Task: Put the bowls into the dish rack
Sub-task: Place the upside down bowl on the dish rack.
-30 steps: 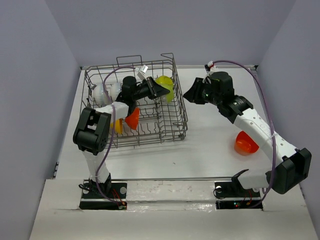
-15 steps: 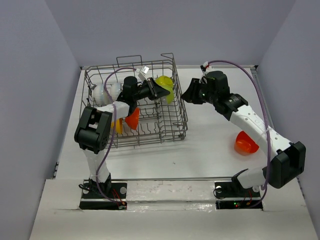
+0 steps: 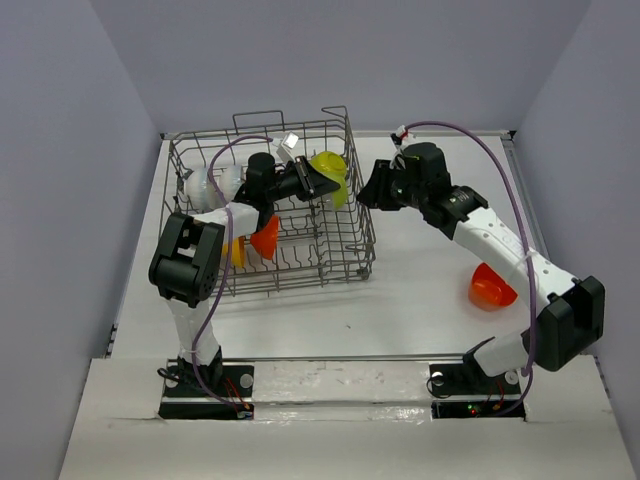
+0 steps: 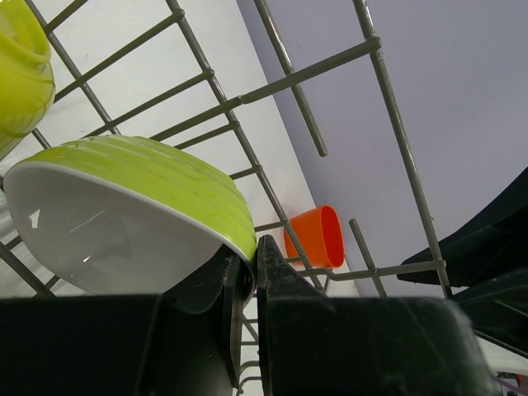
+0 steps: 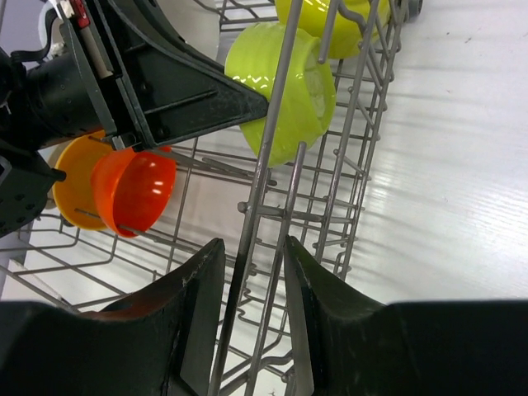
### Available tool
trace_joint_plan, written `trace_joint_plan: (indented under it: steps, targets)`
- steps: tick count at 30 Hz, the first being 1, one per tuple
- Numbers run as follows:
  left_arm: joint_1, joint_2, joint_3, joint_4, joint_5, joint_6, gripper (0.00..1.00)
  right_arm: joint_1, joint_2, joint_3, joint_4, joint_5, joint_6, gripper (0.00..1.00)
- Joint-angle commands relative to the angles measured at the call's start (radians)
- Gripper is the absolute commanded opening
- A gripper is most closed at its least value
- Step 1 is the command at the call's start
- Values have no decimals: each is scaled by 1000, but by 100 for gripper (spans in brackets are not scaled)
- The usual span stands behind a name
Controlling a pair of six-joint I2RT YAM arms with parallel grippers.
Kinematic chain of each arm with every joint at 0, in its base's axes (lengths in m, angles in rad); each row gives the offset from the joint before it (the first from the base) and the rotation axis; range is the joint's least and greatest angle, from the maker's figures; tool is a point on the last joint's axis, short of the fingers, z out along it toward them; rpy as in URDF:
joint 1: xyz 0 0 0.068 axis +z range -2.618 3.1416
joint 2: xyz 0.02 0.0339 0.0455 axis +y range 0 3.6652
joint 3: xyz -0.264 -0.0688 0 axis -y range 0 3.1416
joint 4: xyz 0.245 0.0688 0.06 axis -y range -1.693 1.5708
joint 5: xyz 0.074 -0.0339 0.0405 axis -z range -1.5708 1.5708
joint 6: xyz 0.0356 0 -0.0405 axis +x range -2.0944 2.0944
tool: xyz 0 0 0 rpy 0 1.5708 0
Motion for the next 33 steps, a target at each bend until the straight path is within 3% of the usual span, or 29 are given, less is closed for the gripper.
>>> trace_joint_plan:
  steps: [1, 11, 33]
  targets:
    - [4, -7, 54, 41, 26, 4, 0, 20, 15, 50, -4, -6, -27, 41]
    - [4, -1, 54, 38, 26, -1, 0, 39, 46, 79, -31, 1, -41, 40]
    - [4, -14, -7, 6, -8, 38, 0, 39, 55, 56, -21, 11, -44, 29]
